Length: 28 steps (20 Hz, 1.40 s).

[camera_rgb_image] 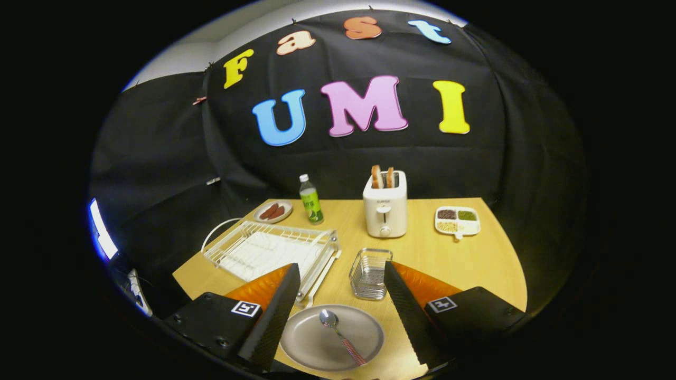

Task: Take the plate from the dish rack, then take the spoon from the basket and place it into the plate.

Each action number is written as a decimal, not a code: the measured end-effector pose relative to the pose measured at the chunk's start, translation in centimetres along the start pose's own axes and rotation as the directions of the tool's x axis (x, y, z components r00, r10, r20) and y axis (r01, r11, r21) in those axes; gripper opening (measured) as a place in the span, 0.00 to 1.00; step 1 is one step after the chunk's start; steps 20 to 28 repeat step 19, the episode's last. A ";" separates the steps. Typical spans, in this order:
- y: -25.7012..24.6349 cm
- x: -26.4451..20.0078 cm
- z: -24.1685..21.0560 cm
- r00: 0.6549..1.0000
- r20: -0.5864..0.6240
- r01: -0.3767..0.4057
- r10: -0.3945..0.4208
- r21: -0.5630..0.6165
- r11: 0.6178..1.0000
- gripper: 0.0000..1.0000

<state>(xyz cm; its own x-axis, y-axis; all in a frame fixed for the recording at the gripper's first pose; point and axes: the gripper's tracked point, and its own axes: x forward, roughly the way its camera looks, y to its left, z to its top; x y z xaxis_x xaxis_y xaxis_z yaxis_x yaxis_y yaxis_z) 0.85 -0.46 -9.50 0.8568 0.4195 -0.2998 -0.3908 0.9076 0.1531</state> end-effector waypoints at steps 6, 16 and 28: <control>-0.5 -3.5 6.2 0.970 0.135 0.190 -0.201 0.088 0.978 0.98; -1.9 -8.3 9.4 0.877 0.246 0.404 -0.412 0.084 0.911 0.98; -1.4 -8.9 8.1 0.874 0.224 0.421 -0.432 0.096 0.902 0.98</control>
